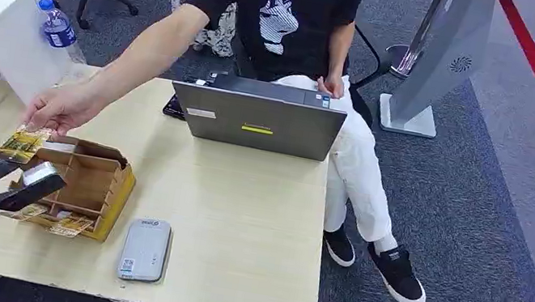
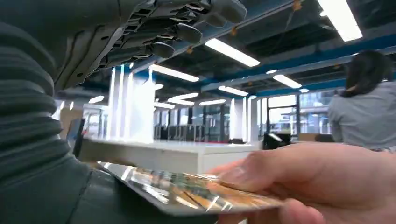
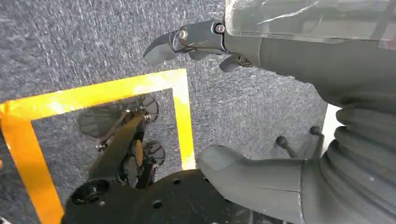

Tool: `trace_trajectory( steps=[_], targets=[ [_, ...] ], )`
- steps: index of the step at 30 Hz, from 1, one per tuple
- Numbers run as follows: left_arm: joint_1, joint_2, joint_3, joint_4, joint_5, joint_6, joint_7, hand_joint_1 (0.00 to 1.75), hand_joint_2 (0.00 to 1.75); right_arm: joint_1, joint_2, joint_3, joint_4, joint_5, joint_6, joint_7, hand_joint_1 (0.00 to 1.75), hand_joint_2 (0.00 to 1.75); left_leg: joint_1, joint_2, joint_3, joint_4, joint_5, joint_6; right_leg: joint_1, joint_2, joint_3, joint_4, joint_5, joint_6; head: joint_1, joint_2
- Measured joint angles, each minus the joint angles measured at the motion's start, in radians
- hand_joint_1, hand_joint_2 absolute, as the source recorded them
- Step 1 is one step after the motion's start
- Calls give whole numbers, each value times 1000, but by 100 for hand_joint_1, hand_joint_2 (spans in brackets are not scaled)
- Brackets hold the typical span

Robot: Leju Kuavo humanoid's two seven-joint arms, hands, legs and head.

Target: Pass the card to the sensor for recognition and then transmit it.

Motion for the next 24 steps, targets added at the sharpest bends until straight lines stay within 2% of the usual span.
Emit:
trace_trajectory(
  steps=[1, 2, 3, 4, 7, 13, 17, 24],
  targets=[
    [-4, 11, -18, 7, -23, 9, 3, 0, 175, -2, -1, -3, 6, 9, -2, -2, 0, 175, 0, 0, 0, 0, 0, 0, 0, 0, 0, 0, 0, 0, 0, 0],
    [-7, 22, -39, 14, -47, 17, 7, 49, 175, -4, -2, -7, 11, 16, -4, -6, 0, 175, 0, 0, 0, 0, 0, 0, 0, 0, 0, 0, 0, 0, 0, 0],
    [-10, 36, -61, 21, -70, 26, 13, 166, 175, -5, -3, -11, 17, 24, -5, -8, 0, 175, 0, 0, 0, 0, 0, 0, 0, 0, 0, 0, 0, 0, 0, 0],
    [-12, 44, -82, 26, -93, 34, 14, 175, 175, -6, -5, -15, 21, 33, -6, -9, 0, 175, 0, 0, 0, 0, 0, 0, 0, 0, 0, 0, 0, 0, 0, 0],
    [-12, 68, -127, 38, -149, 75, 22, 175, 175, -9, -5, -22, 24, 58, -3, -13, 0, 175, 0, 0, 0, 0, 0, 0, 0, 0, 0, 0, 0, 0, 0, 0],
    [-12, 80, -160, 58, -157, 105, 22, 175, 175, -10, -5, -24, 25, 65, 7, -13, 0, 175, 0, 0, 0, 0, 0, 0, 0, 0, 0, 0, 0, 0, 0, 0],
    [-12, 78, -171, 64, -154, 121, 23, 175, 175, -10, -5, -24, 24, 64, 8, -13, 0, 175, 0, 0, 0, 0, 0, 0, 0, 0, 0, 0, 0, 0, 0, 0],
    [-14, 49, -200, 64, -158, 145, 24, 175, 175, -10, 2, -24, 11, 58, 15, -6, 0, 175, 0, 0, 0, 0, 0, 0, 0, 0, 0, 0, 0, 0, 0, 0]
  ],
)
